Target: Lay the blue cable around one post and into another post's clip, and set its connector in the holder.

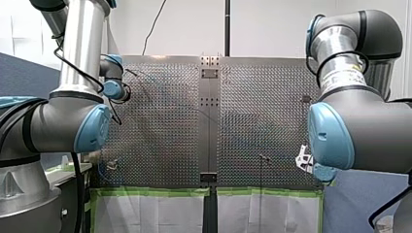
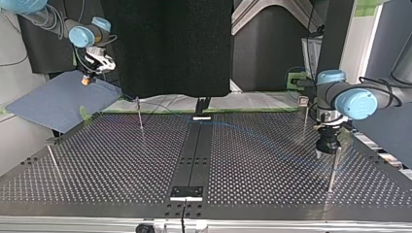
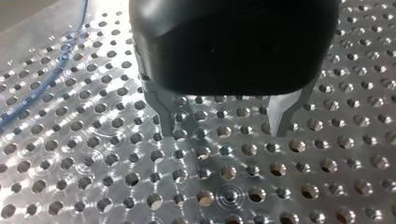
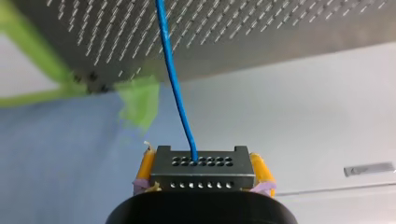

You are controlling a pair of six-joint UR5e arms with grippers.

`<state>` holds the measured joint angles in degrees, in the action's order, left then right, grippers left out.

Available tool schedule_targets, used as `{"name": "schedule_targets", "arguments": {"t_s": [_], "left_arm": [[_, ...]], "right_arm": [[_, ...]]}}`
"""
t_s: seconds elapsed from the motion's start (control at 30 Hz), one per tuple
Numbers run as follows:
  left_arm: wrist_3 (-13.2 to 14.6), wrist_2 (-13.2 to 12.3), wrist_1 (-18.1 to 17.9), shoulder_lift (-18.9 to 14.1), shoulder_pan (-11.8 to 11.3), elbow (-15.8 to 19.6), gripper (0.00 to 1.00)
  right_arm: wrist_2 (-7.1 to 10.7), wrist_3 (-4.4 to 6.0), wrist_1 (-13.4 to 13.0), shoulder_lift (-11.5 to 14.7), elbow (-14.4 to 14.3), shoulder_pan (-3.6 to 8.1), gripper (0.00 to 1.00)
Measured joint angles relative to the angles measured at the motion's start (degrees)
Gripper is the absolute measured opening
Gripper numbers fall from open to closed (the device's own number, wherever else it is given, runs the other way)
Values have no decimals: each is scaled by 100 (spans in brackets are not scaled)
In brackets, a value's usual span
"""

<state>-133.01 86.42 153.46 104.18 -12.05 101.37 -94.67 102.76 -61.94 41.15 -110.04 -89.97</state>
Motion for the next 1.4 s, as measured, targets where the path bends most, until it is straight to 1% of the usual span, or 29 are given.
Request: {"name": "schedule_targets", "arguments": {"t_s": [0.1,0.3,0.4,0.5,0.6,0.8,0.93,0.97,1.1,1.17,1.3,1.4], "left_arm": [[-2,1,-1,0,-6,-4,98],[-4,1,-2,0,-17,-6,98],[-5,1,-6,1,-21,-7,98],[-5,1,-6,1,-22,-7,98],[-5,-5,-2,1,-12,-7,98],[-4,-94,27,0,50,-6,98],[-42,-249,48,0,123,-6,98],[-67,-296,47,-1,145,-6,98],[-148,-412,40,-1,212,-8,98],[-170,-445,45,-1,236,-7,98],[-202,-465,74,-2,274,-9,98],[-208,-452,154,-2,297,-7,98]], "right_arm": [[6,-100,-139,-140,-140,139,0],[12,-228,-389,-437,-387,436,0],[13,-260,-427,-583,-378,583,0],[24,-264,-437,-724,-346,721,0],[39,-274,-436,-878,-318,804,0],[125,-305,-450,-1210,-306,838,0],[199,-324,-494,-1321,-292,841,0],[218,-338,-502,-1330,-284,839,0],[359,-447,-526,-1343,-229,820,0],[438,-472,-541,-1342,-197,815,0],[637,-536,-571,-1302,-122,817,0],[792,-589,-573,-1204,-90,815,0]]}}
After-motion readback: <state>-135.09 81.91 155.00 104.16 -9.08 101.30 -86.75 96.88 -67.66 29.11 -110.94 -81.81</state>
